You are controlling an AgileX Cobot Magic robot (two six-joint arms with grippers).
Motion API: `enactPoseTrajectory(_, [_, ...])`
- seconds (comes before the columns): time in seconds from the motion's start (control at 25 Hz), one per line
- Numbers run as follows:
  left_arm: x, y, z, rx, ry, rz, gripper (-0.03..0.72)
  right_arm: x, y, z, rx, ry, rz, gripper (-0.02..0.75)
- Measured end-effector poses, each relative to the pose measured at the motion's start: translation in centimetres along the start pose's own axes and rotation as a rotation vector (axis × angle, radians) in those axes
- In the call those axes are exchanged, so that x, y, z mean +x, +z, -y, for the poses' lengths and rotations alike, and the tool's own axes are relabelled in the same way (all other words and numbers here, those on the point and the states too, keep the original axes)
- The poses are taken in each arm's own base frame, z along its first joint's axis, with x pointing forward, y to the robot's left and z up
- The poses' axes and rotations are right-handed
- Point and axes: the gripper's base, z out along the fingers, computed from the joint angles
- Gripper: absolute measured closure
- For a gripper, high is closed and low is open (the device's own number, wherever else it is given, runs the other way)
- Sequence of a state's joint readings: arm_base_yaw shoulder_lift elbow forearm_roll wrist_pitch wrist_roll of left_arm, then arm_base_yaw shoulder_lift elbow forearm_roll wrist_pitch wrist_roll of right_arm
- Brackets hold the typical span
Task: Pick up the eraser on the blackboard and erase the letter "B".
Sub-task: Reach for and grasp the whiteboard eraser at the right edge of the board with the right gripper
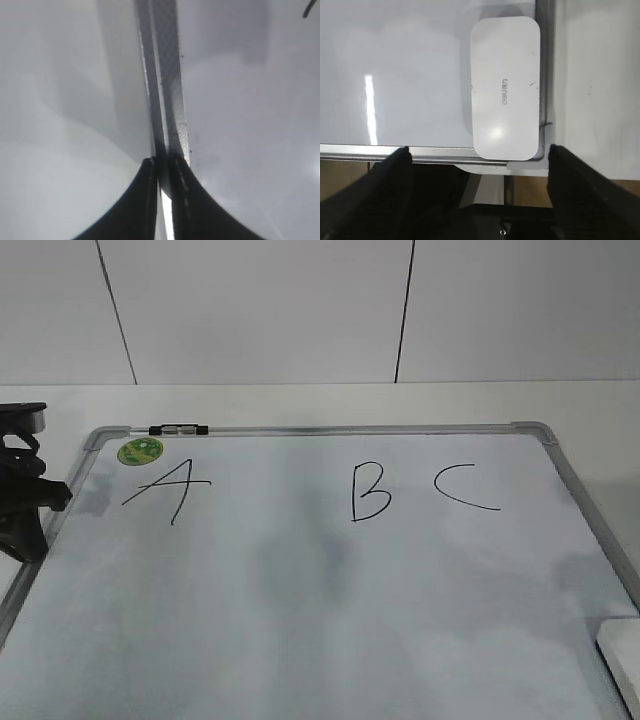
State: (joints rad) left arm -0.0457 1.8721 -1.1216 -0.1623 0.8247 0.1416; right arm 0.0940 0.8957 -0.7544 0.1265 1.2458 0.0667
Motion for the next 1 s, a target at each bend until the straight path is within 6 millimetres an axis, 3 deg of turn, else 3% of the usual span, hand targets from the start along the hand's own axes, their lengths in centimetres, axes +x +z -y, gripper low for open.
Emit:
enactPoseTrajectory(0.68, [0.0, 0.0, 0.0, 0.000, 0.000, 0.000, 0.662, -3.5, 6.1, 0.8, 0.081, 0.060, -0.296, 0.069])
enactPoseTrajectory(1.0, [0.0, 0.0, 0.0, 0.000, 0.000, 0.000, 0.662, -4.7, 8.0, 0.8, 0.071, 0.075, -0.287, 0.073])
